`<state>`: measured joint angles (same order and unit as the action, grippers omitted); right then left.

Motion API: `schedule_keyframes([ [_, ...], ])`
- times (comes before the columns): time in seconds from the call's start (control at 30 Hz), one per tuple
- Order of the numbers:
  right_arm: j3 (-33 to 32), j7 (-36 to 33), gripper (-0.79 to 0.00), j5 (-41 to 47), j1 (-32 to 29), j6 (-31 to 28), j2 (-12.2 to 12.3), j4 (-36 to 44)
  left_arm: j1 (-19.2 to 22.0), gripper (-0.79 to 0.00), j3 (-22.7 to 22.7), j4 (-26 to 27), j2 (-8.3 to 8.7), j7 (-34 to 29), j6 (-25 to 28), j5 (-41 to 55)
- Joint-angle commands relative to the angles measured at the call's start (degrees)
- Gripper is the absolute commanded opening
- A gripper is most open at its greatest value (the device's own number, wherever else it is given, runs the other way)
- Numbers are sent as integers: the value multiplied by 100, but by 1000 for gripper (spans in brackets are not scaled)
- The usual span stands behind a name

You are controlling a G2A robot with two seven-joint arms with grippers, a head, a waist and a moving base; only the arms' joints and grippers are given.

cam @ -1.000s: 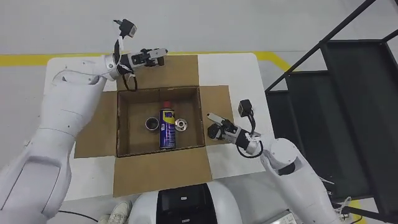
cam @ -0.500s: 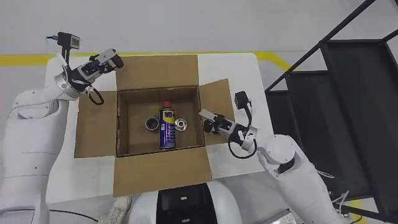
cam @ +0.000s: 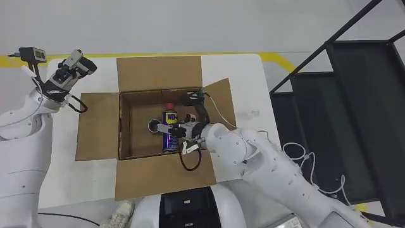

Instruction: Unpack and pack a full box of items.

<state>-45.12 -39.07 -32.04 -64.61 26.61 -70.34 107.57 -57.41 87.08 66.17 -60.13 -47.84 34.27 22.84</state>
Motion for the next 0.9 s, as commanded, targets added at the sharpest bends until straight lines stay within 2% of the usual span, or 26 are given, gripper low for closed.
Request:
schedule_keyframes([
  [0.0, 392, -2, 0, -387, 318, 257, -100, -210, -34, 0, 53, -48, 8, 52, 8, 53],
  [0.3, 1224, -54, 0, -1012, 1228, 794, -532, -1096, -34, 0, 53, -48, 8, 52, 8, 53],
  [0.77, 1233, -40, 0, -1004, 1241, 808, -546, -1120, -34, 0, 53, -48, 8, 52, 8, 53],
  [0.87, 1312, -182, 0, -1271, 1273, 895, -569, -1330, -34, 0, 53, -48, 8, 52, 8, 53],
])
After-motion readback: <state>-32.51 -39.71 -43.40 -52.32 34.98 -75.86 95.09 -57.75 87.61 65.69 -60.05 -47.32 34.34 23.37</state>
